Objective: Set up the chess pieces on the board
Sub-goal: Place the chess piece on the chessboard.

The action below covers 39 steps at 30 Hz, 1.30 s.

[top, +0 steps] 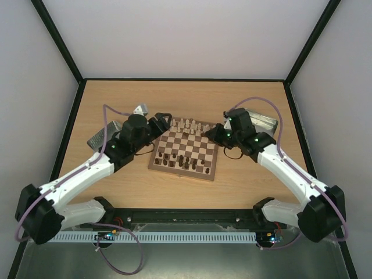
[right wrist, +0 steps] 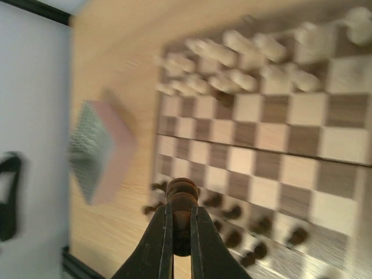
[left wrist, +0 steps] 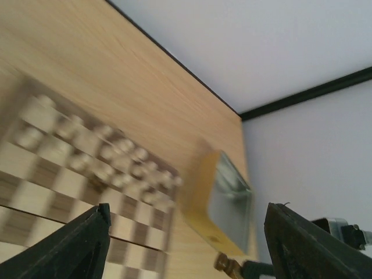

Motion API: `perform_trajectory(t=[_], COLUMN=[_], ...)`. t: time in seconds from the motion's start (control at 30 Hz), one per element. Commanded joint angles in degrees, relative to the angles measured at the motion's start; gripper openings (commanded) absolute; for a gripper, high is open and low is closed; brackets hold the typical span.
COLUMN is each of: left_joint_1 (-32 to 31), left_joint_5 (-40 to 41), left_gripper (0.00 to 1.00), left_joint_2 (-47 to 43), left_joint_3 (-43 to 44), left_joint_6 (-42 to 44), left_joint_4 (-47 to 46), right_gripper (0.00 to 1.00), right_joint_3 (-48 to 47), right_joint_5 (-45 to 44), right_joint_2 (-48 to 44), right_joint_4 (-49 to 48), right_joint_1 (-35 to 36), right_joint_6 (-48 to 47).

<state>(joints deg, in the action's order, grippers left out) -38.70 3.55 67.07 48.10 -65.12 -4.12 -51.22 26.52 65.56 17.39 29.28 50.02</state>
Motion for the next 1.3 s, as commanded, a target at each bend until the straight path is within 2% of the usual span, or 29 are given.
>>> perform_trajectory(t=[0.0,0.2,0.4,0.73,1.27], left_joint_1=[1.8,4.1,4.7,5.6,7.9], left_joint_5=[10.4,9.8,11.4,13.8,13.6], left_gripper=[0.76,0.76,0.77,0.77,0.77], left_joint_2=[-5.6,-11.5,-16.5,-18.9,-20.9], left_joint_3=[-1.0,-2.3,-6.9,-9.5,-10.6], left_joint_6=[21.0,32.9,38.2,39.3,37.1], left_joint_4=[10.8,14.2,11.6,10.0,9.4], right_gripper=[0.02,0.02,0.02,0.02,0.02], right_joint_3=[-6.0,-7.9,-10.9,-13.8,-18.4], right_joint_5=[-5.7,-7.9,-9.0,-13.6,-12.9], right_joint_2=[4.8,8.8,13.2,20.7,30.2], right_joint_4=[23.9,32.9,35.6,36.0,36.8], right_joint_1=[1.2,4.7,12.1,16.4,16.4], right_joint_6=[-10.6,-13.2,-10.7,-8.7,-11.7])
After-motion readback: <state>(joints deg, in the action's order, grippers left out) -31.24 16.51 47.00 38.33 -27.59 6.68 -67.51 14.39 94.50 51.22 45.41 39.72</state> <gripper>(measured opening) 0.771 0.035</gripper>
